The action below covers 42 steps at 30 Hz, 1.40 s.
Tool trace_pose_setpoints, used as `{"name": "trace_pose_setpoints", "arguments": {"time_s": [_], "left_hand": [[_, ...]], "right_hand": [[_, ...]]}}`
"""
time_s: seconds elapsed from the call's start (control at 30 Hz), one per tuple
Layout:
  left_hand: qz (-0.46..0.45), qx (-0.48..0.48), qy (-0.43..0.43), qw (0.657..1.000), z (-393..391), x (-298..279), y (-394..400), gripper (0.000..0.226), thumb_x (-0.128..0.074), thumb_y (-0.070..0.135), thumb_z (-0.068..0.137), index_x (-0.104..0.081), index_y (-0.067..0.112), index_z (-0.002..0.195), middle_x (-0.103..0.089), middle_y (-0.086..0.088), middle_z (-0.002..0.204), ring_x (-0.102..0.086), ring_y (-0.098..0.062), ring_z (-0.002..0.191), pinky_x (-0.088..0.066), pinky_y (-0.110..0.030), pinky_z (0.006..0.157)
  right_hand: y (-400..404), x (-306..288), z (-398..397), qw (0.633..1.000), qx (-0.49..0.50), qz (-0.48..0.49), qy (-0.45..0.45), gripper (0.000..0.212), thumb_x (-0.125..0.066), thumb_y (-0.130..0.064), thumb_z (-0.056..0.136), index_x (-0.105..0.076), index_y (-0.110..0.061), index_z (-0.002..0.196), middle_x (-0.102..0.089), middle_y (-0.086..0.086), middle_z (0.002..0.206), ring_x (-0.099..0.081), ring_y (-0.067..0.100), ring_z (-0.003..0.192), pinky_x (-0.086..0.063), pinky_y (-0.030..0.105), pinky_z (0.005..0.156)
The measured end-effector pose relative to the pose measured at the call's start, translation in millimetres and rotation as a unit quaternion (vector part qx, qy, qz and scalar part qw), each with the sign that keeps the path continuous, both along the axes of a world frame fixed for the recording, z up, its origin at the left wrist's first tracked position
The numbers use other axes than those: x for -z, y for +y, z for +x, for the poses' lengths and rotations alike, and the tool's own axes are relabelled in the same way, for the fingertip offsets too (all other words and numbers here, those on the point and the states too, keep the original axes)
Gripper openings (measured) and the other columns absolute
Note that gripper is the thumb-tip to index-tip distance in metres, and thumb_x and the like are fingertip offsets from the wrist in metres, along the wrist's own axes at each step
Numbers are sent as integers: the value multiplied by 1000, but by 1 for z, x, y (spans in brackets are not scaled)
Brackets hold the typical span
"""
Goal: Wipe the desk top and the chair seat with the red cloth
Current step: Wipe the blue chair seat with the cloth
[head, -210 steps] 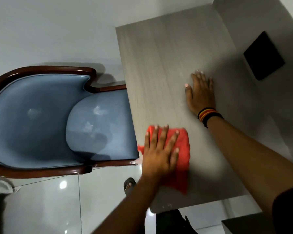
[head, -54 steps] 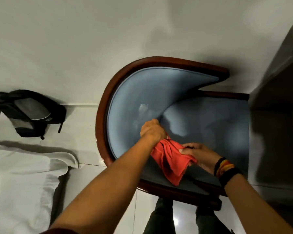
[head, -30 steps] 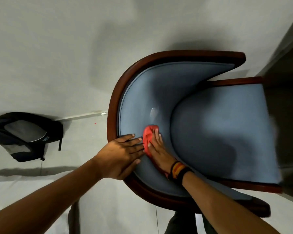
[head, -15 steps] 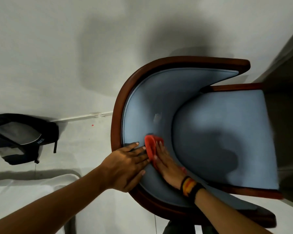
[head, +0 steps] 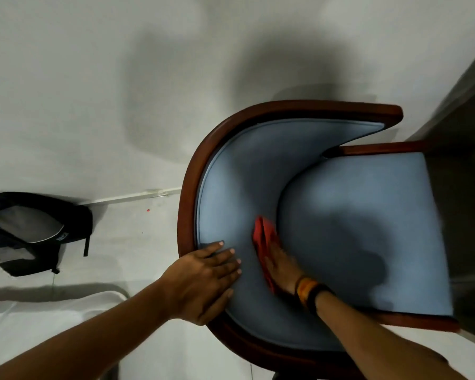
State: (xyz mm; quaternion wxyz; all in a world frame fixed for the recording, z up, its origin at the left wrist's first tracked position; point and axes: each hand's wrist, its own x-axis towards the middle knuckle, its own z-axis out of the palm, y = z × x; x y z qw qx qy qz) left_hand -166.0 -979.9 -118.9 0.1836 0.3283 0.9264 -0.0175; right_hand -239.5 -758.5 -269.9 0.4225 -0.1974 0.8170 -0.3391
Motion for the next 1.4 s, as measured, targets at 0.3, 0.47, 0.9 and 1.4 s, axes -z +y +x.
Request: {"name": "trace_pose_setpoints", "arguments": {"time_s": [0.3,0.47,0.9,1.4], "left_hand": [[81,-111,39,990,1,-13,13,45,-42,43,106,-79,21,117,-78,2,123,-71,-20,123,-51,-37,111],[-25,-330,-95,939,-31,21,108,61,-25,51,109,-69,15,132,-64,-11,144,-37,-30,155,-27,-46,128],[149,-563,-324,745,-33,35,173,12,-77,11,89,-69,5,95,-75,-16,98,-72,-27,93,-55,-39,84],[529,-634,-161,541,-43,-91,242,13,-73,-1,90,-68,11,87,-70,-8,79,-61,-17,68,-54,-22,61]], "right_hand": [[99,-79,32,974,-173,127,-74,53,-35,-52,103,-27,-50,156,-26,-21,168,-35,28,148,-21,44,125],[105,-90,36,983,-103,106,-110,52,-32,-62,104,-31,-52,154,-29,-19,167,-30,24,150,-16,46,123],[155,-89,17,973,143,111,-142,40,-86,-48,73,-78,-16,95,-80,10,101,-74,27,94,-60,42,89],[244,-189,19,775,492,-312,-244,31,-83,-10,76,-71,-20,103,-76,4,91,-73,21,80,-61,36,68]]}}
